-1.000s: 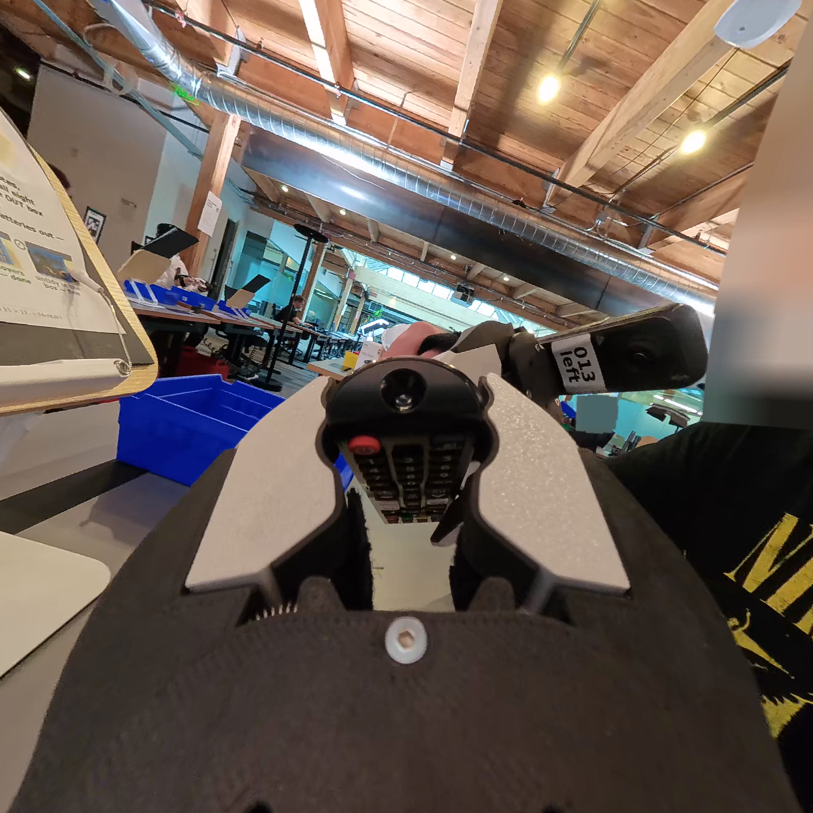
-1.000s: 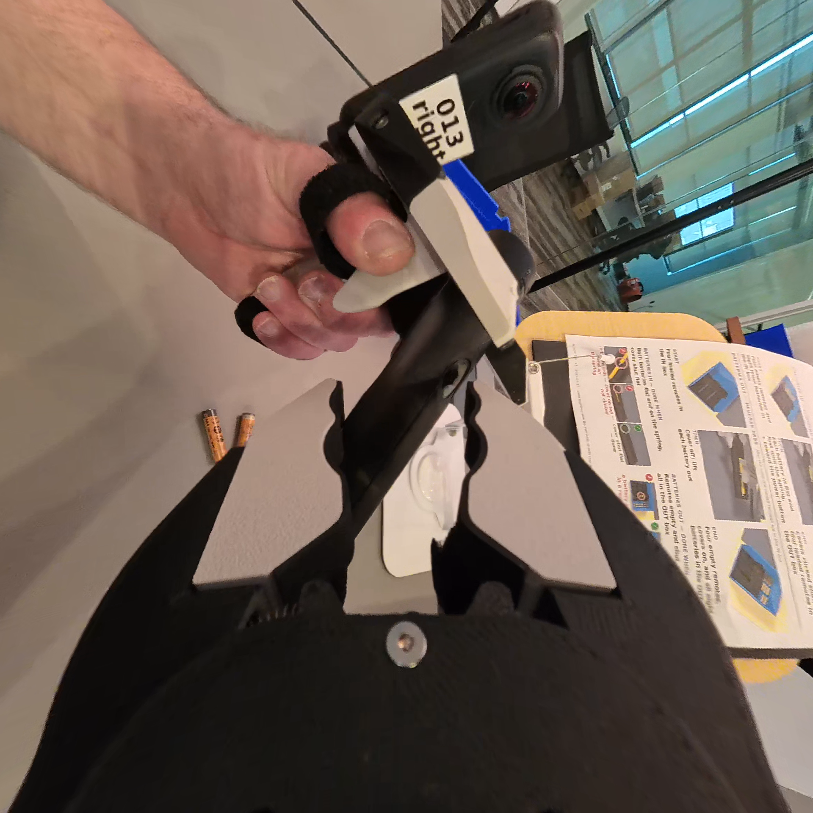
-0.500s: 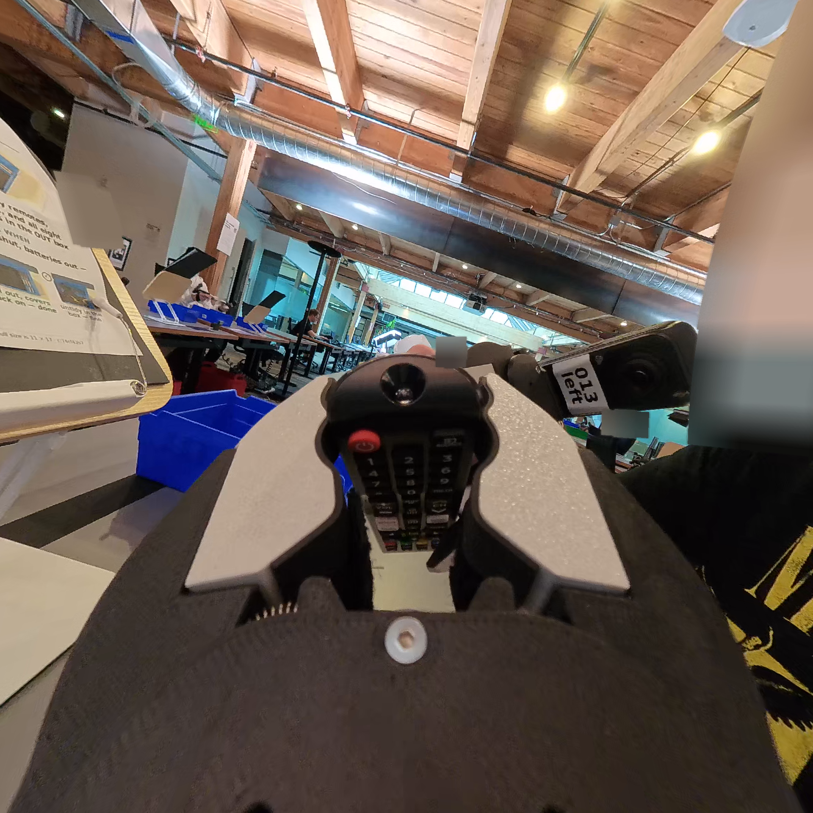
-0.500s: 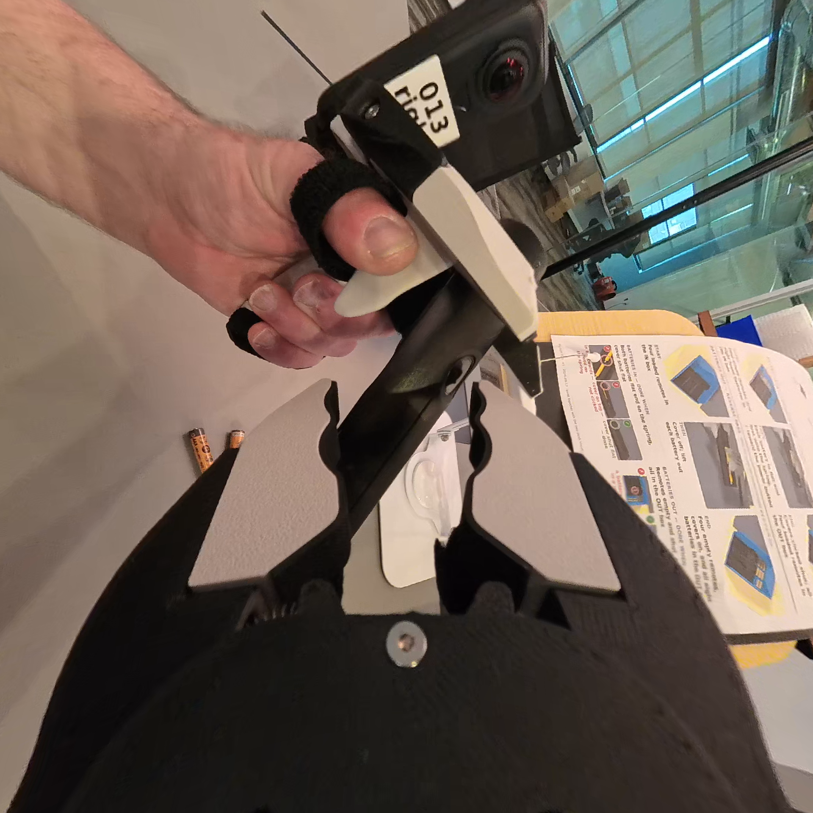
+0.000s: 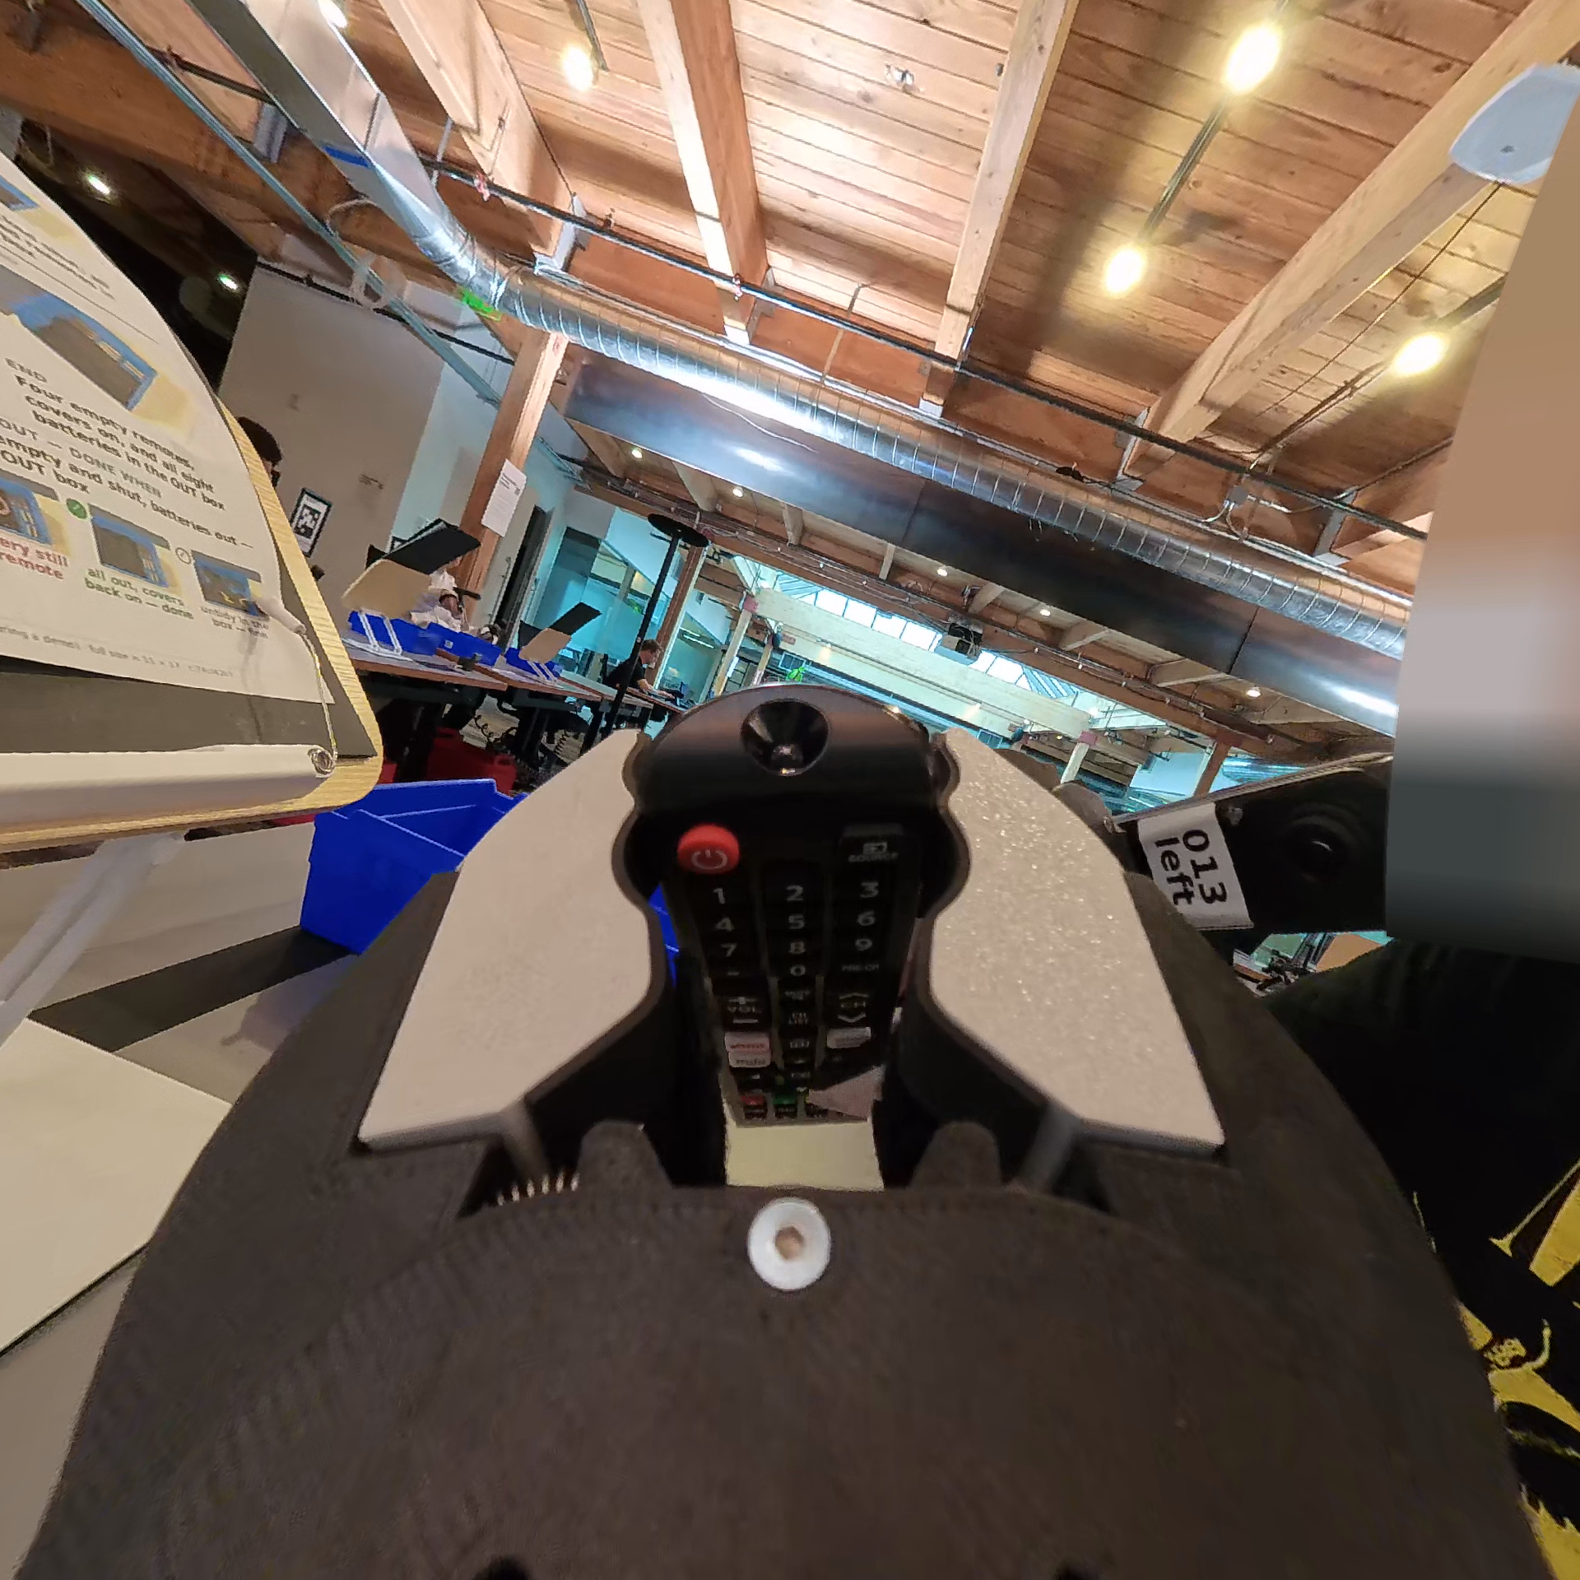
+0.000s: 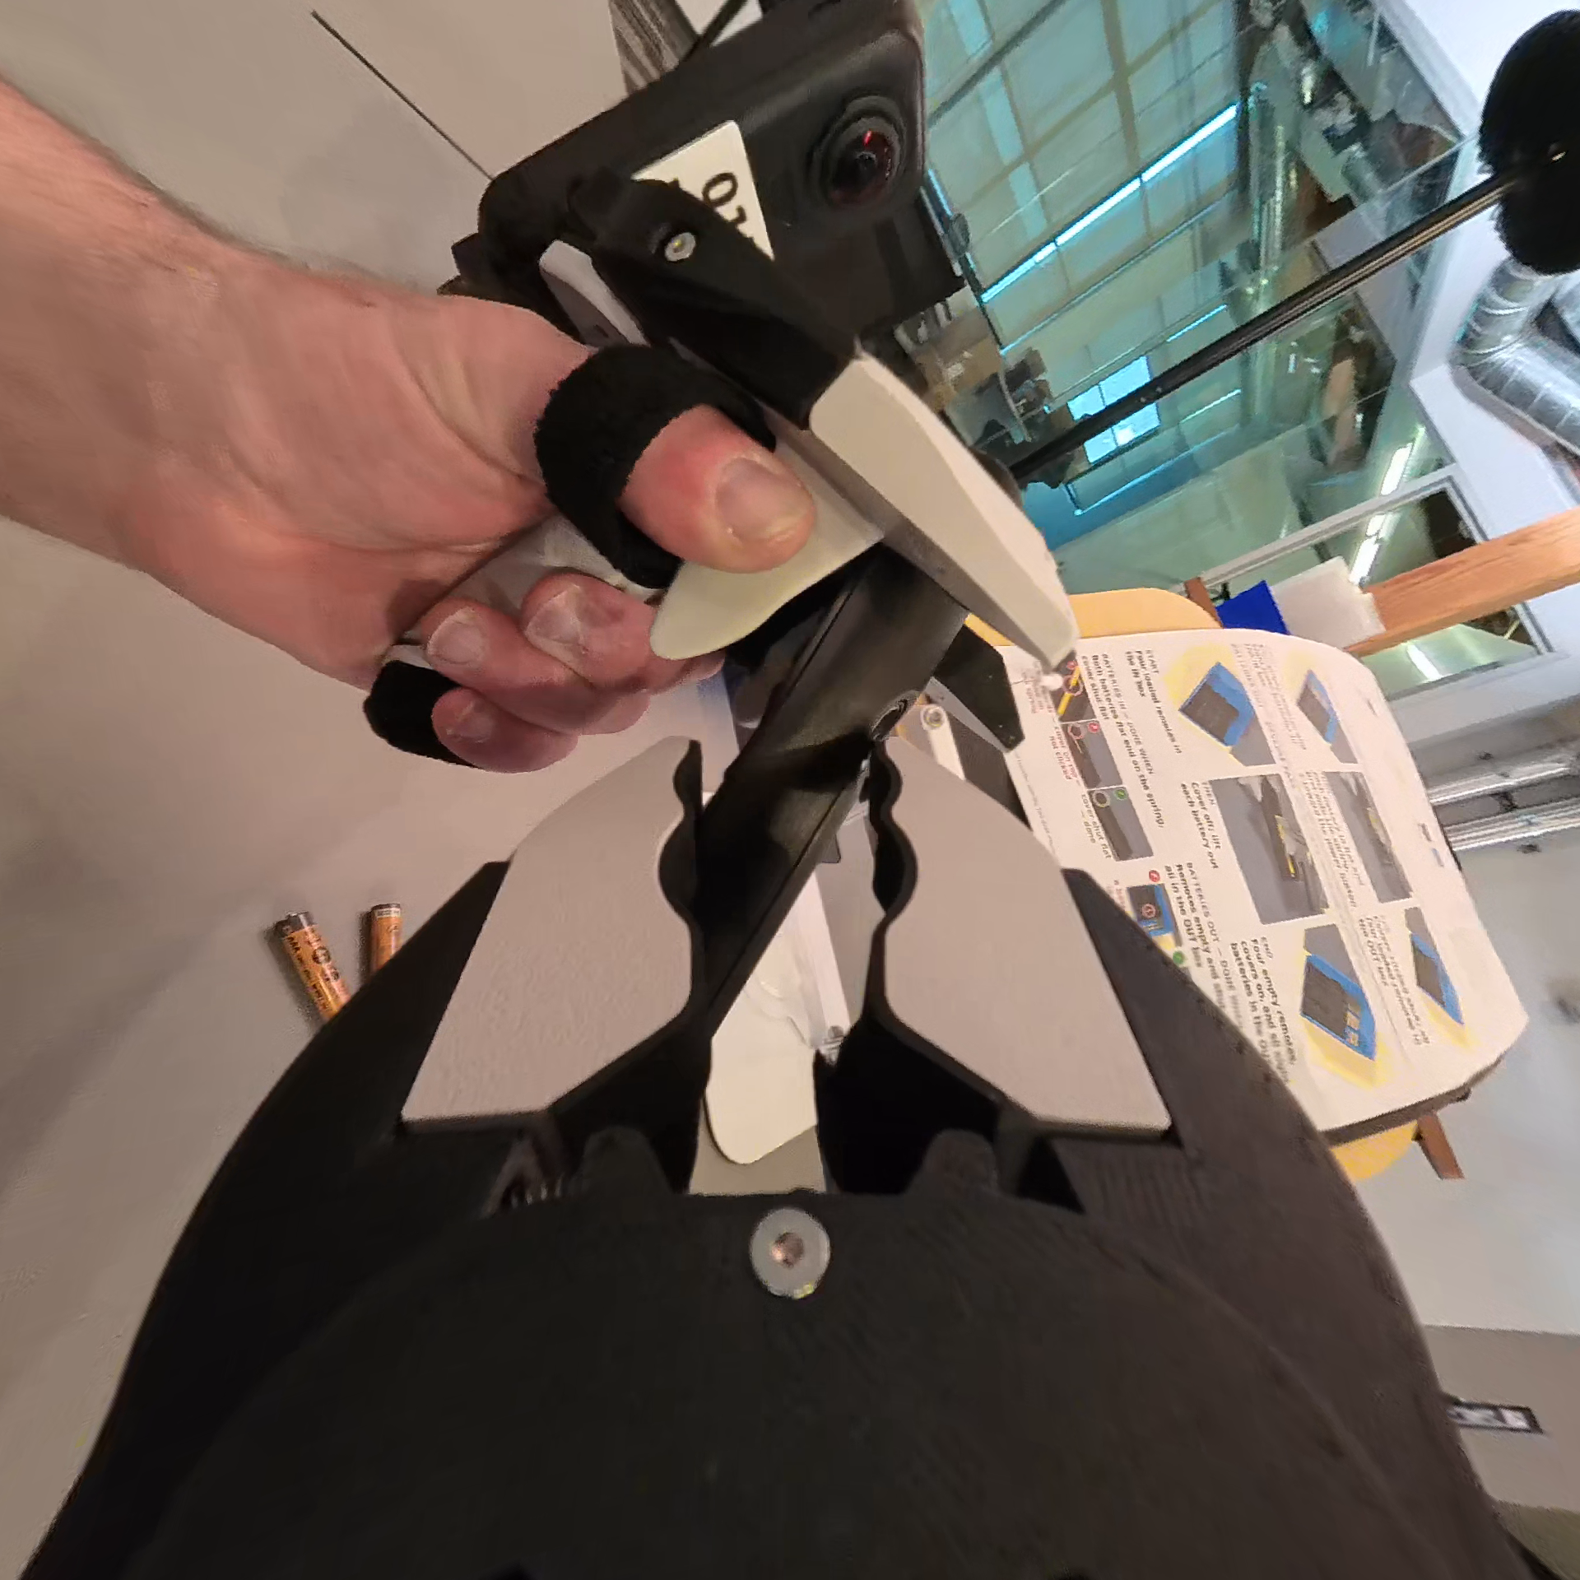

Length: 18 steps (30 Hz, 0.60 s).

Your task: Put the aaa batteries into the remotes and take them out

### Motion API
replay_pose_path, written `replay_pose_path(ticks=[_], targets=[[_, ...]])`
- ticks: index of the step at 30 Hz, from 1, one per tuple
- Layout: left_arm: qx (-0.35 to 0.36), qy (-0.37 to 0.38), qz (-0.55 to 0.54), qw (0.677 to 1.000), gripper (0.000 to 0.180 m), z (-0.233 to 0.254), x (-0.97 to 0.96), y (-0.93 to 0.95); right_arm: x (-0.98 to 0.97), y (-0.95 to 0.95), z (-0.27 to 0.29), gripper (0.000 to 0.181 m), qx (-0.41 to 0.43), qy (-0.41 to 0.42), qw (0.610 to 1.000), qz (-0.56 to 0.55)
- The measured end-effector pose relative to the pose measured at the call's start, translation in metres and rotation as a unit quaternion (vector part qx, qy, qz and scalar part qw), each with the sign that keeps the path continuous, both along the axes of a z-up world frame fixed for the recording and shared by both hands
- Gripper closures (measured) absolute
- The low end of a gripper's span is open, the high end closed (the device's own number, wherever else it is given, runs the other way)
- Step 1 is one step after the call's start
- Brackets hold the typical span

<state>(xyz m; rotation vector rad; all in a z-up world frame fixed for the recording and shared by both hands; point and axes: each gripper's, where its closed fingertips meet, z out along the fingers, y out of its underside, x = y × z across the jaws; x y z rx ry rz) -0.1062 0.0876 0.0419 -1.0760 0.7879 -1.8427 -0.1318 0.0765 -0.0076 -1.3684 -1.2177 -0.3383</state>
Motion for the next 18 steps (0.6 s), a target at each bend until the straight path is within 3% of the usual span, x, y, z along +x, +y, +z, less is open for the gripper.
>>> replay_pose_path(ticks=[18], targets=[[-0.019,-0.006,0.007,1.0,0.119,-0.0059,-0.0016,0.0079,0.0048,0.0069,0.0026,0.154,0.019,-0.06,0.998,-0.023]])
